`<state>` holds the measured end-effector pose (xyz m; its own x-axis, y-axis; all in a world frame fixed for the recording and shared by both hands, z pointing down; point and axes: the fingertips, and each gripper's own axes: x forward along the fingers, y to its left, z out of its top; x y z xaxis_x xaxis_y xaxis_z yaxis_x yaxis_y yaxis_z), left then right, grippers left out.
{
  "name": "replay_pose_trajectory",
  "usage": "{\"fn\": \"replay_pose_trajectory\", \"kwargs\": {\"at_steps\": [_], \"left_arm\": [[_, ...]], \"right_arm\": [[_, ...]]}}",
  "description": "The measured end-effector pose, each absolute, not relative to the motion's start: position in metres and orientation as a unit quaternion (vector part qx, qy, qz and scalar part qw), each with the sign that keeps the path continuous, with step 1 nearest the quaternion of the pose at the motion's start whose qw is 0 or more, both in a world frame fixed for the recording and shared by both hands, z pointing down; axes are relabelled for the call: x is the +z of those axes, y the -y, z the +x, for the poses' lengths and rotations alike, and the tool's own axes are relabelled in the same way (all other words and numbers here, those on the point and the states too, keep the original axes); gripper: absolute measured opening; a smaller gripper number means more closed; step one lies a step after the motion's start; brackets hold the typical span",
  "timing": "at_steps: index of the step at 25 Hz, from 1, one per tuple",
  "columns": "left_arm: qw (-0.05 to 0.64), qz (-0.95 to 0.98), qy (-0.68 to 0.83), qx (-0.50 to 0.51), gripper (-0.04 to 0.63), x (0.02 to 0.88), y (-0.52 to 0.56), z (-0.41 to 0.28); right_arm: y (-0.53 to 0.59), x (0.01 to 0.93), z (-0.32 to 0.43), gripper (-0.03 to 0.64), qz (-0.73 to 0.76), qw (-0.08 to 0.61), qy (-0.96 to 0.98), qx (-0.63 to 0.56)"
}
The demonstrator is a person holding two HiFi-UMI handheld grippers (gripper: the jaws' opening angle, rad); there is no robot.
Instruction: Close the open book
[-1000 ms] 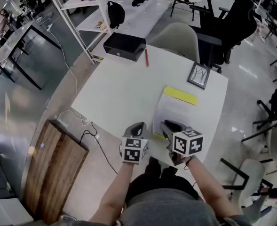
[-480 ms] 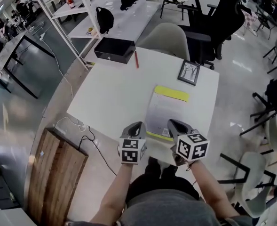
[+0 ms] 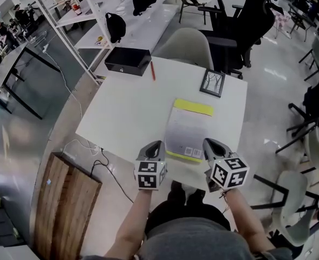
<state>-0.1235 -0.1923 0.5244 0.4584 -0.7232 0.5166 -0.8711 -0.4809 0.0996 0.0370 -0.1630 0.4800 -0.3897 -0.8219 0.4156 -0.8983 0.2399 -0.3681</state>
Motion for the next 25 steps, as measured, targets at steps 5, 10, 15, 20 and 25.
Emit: {"fn": "replay_pose_trajectory", "kwargs": {"at_steps": [5, 10, 15, 20, 25], "left_arm": [[0.181, 0.837, 0.476, 0.203, 0.008, 0.521, 0.192, -0.124], [0.178, 0.838, 0.475, 0.202, 0.008, 0.518, 0.192, -0.121], [0.176, 0.839, 0.473, 0.202, 0.008, 0.516, 0.192, -0.118], [0.172, 0.840, 0.473, 0.202, 0.008, 0.513, 0.191, -0.114], [0.172, 0.838, 0.476, 0.203, 0.008, 0.514, 0.192, -0.115]], "right_arm": [[0.157, 0.478, 0.053, 0.005, 0.564, 0.058, 0.776, 0.276], [0.151, 0.481, 0.070, 0.003, 0.580, 0.060, 0.766, 0.271], [0.147, 0.483, 0.083, 0.003, 0.599, 0.064, 0.753, 0.265], [0.144, 0.483, 0.091, 0.003, 0.607, 0.067, 0.748, 0.260], [0.144, 0.485, 0.092, 0.003, 0.609, 0.072, 0.748, 0.254]]}}
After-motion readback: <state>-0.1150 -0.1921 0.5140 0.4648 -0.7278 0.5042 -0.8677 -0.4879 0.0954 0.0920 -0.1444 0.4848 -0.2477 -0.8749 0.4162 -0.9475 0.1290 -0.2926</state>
